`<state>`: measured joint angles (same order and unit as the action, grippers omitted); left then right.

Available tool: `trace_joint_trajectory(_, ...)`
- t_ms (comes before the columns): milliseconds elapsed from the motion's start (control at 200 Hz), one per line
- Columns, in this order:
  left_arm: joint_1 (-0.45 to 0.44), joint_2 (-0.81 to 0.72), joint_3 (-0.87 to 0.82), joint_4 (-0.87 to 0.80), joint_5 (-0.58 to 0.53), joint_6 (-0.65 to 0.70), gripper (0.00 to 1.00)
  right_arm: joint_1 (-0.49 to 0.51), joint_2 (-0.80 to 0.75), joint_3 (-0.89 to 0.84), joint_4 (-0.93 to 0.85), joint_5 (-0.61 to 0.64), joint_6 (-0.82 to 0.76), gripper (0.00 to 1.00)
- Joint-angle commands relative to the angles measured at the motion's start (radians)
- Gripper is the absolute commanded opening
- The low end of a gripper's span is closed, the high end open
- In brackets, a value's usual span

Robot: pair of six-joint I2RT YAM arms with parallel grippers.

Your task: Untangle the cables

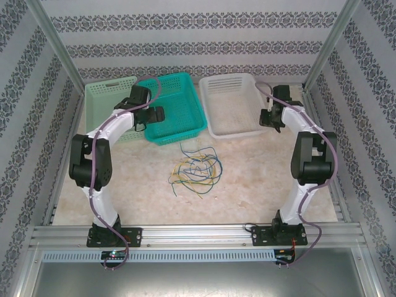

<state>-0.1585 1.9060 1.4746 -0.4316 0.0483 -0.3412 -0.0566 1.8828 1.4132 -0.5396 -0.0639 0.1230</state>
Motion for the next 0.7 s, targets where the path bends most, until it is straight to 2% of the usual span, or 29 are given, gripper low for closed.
trace_joint_trajectory(0, -0.01, 0.045, 0.034, -0.092, -0.036, 0.025, 0.92, -0.043, -0.084, -0.092, -0.011, 0.06, 0.009, 0.17)
trace_joint_trajectory(115, -0.016, 0.061, 0.029, -0.086, -0.026, 0.032, 0.86, -0.065, -0.151, -0.17, -0.02, 0.088, 0.008, 0.13)
trace_joint_trajectory(325, -0.057, 0.057, 0.012, -0.05, -0.015, 0.088, 0.74, -0.073, -0.257, -0.258, -0.024, 0.09, -0.033, 0.19)
trace_joint_trajectory(440, -0.1, 0.042, -0.012, -0.019, -0.028, 0.127, 0.63, -0.073, -0.312, -0.293, -0.014, 0.091, -0.041, 0.43)
trace_joint_trajectory(495, -0.116, 0.037, -0.028, 0.0, -0.03, 0.134, 0.55, -0.073, -0.342, -0.303, -0.013, 0.09, -0.037, 0.65)
trace_joint_trajectory(530, -0.125, 0.035, -0.039, 0.01, -0.024, 0.139, 0.5, -0.072, -0.363, -0.307, -0.017, 0.09, -0.031, 0.69)
trace_joint_trajectory(605, -0.143, 0.033, -0.055, 0.011, -0.03, 0.156, 0.5, -0.071, -0.412, -0.313, -0.024, 0.077, -0.015, 0.74)
trace_joint_trajectory(699, -0.164, 0.019, -0.08, 0.003, -0.069, 0.186, 0.5, -0.054, -0.497, -0.321, -0.04, 0.034, 0.015, 0.75)
